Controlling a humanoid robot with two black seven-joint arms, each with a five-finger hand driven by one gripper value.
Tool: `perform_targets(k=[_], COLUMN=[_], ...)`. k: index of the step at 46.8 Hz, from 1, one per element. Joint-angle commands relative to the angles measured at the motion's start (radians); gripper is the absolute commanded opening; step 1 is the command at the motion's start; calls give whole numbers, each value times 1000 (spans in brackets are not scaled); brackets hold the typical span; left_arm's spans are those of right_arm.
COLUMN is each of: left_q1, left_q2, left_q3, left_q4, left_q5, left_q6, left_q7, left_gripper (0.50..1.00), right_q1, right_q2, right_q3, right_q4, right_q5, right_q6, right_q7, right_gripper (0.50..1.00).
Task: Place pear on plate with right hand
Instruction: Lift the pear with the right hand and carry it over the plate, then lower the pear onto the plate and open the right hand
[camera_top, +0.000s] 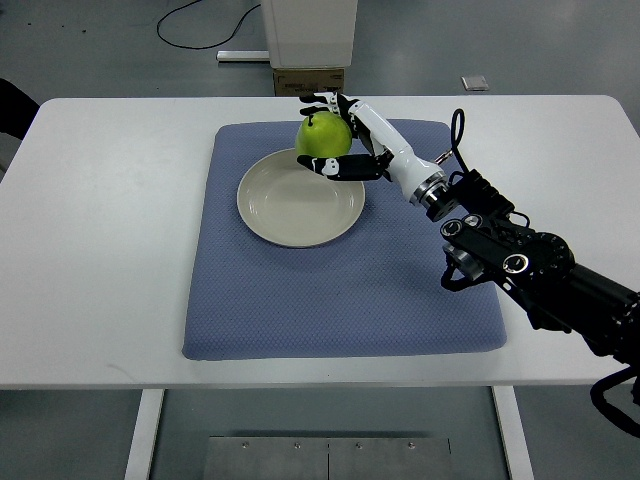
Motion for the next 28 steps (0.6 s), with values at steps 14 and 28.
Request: perform_targets(k=[14,28], left_q1=[0,0], left_q2=[0,0], left_q3=[0,0], left_q4=[0,0], left_q5=[1,0], left_q6=[-1,-1], left_q7=[0,0], left_gripper=[1000,1000], right_q1=[-4,-17], right_q2=[0,0], right_q3=[-102,-130], right_q4=[36,37], right_q5=[28,46], right_q6=[6,11], right_q7=[0,0], right_gripper=[500,500])
